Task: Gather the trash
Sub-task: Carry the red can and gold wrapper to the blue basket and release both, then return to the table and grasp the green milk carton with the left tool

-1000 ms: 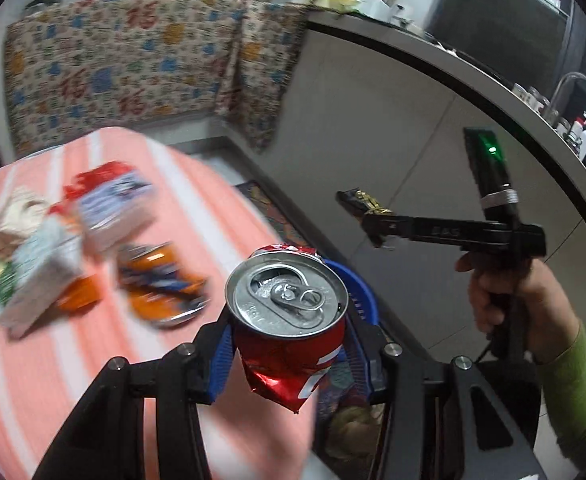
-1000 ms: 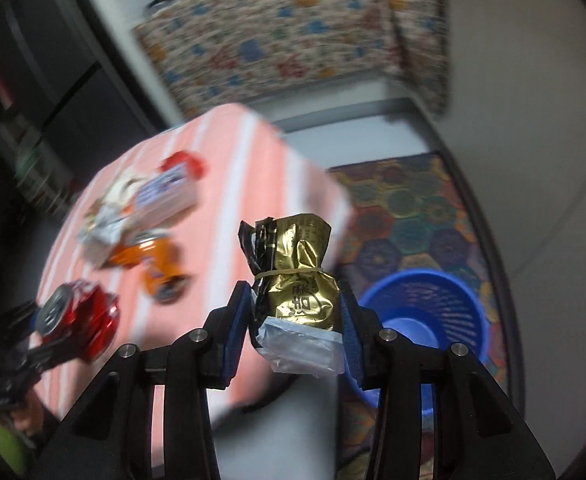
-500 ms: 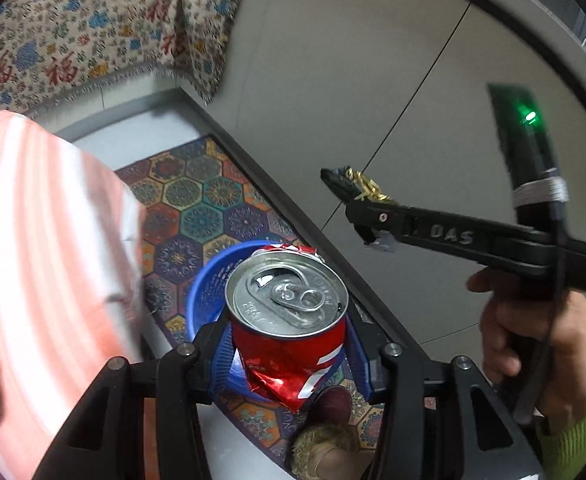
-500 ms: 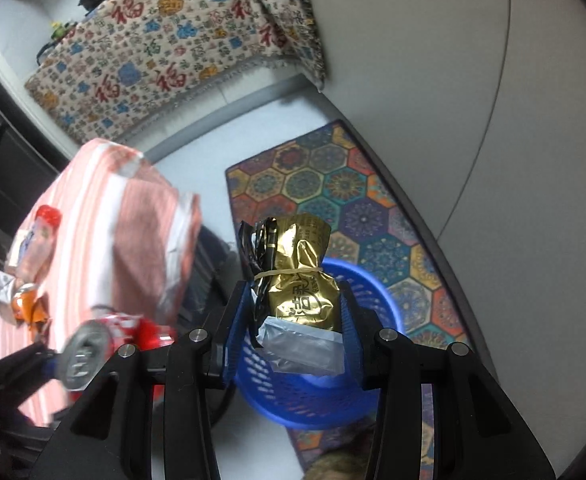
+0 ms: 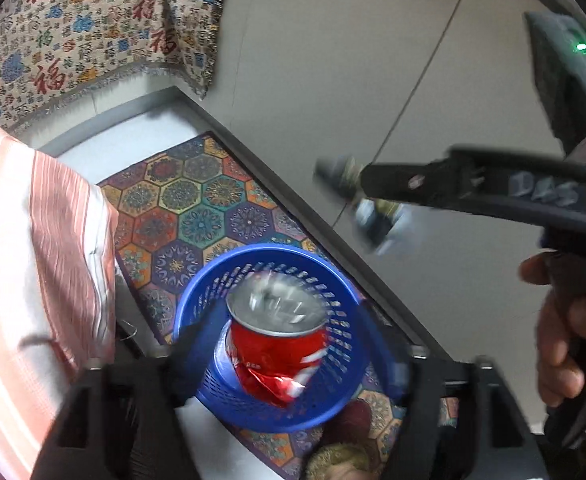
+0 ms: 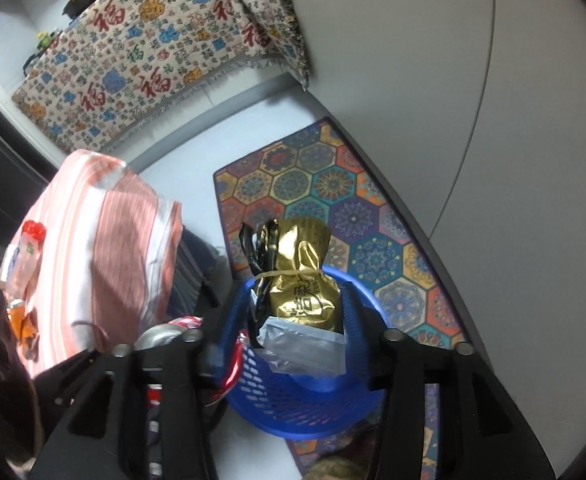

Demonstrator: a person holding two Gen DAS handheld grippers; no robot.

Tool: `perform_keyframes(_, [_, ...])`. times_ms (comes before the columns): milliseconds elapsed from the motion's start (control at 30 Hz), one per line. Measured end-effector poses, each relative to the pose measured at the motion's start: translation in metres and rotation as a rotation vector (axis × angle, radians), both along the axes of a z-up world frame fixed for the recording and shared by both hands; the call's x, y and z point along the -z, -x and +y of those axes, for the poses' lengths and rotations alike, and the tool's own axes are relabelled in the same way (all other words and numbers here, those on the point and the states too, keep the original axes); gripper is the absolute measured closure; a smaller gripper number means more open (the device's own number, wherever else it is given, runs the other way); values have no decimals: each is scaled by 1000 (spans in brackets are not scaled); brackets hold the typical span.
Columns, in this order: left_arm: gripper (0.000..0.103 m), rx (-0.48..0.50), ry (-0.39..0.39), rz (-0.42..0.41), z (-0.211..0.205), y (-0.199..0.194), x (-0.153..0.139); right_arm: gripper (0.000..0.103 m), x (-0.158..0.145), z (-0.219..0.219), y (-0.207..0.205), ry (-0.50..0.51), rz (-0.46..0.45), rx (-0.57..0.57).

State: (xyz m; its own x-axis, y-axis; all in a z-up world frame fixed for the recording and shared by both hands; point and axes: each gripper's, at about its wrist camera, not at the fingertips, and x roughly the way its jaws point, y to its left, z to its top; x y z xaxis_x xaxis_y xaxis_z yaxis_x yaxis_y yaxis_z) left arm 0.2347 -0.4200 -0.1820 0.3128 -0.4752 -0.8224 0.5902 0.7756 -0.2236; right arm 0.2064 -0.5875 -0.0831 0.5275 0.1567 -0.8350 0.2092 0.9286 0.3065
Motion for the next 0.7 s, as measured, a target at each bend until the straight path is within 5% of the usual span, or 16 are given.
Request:
perform_keyframes(233, [29, -41, 38, -38, 14, 0, -14, 33, -17, -6, 8, 26, -66, 38])
perform_keyframes(367, [29, -57, 73, -100, 42, 21, -42, 21, -33, 3, 13, 77, -127, 41])
perform_keyframes(533, [29, -78, 55, -185, 98, 68, -72, 19, -52, 27, 21, 145, -206, 2])
perform_keyframes(700, [29, -186, -18, -180, 174, 93, -70, 18, -62, 76, 27, 146, -261, -99])
